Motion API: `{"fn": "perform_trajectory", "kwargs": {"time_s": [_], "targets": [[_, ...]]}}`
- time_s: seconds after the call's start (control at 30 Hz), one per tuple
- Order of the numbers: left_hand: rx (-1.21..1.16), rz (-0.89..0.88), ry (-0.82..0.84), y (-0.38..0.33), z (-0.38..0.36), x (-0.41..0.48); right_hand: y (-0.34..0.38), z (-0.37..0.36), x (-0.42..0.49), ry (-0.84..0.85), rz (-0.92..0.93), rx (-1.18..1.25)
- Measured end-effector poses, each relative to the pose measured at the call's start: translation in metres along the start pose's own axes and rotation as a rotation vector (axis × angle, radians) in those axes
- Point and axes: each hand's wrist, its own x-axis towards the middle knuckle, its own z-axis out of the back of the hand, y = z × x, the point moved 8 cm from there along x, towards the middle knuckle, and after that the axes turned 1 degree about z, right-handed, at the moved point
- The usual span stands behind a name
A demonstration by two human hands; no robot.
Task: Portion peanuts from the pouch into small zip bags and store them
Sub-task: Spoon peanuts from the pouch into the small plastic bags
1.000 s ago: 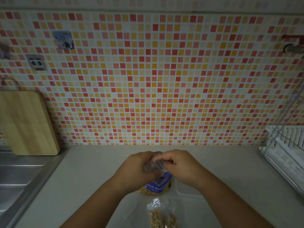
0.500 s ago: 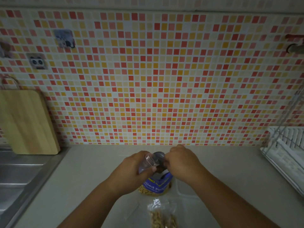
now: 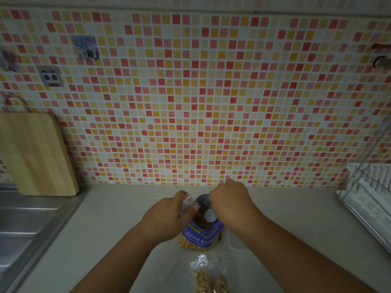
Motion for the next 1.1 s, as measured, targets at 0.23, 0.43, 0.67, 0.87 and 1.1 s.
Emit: {"fn": "perform_trajectory", "kwargs": {"time_s": [0.23,0.43,0.67,0.87,1.1], "targets": [[-0.203,0.04,0.025,0.008,-0.006,0.003,0.02,-0.046,0.01,0.301,-0.077,0.217],[-0.286,0.037,0.072,0.012,-0.004,0.005,0.022,-0.056,0.016,0.362,-0.214,0.43],[-0.295,0.043,0.094,0.011,-0.003,0.005,-0.001,-0.069,0.02,0.32,-0.373,0.59],[-0.358,0.089,0.116,0.016,-0.003,0.005,-0.032,-0.076,0.012,0.142,-0.451,0.784],[-0.242,0.038,-0.04,0.013,0.022,0.009,-0.051,-0.073,-0.003,0.33,-0.351,0.73]]}}
